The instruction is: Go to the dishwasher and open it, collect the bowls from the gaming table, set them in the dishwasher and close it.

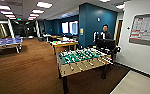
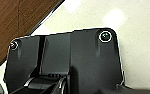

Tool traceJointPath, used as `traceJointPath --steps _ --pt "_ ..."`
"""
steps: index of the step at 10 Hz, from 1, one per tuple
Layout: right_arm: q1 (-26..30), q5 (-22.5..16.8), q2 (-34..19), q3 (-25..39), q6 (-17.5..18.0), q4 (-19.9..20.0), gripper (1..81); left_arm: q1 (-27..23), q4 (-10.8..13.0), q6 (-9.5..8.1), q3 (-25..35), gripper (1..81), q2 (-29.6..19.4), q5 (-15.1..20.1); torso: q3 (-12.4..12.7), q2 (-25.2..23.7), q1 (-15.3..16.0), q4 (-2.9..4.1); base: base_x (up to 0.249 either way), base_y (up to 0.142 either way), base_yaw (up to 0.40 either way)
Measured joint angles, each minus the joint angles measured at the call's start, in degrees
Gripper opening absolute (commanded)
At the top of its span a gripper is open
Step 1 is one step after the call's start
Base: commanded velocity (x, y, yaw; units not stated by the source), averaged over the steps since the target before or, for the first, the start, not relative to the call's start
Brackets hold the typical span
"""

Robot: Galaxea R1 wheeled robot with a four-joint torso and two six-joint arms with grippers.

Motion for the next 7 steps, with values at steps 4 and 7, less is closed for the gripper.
traceJointPath --steps 4,7 --pt "0.0 0.2 0.0 0.0 0.0 0.0 81.1 0.2 0.0 0.00 0.0 81.1 0.0 0.1 0.0 0.0 0.0 0.00 0.000 0.000 0.148" --pt "0.0 0.2 0.0 0.0 0.0 0.0 81.1 0.2 0.0 -0.16 0.0 81.1 0.0 0.2 0.0 0.0 0.0 0.00 0.000 0.000 0.068"
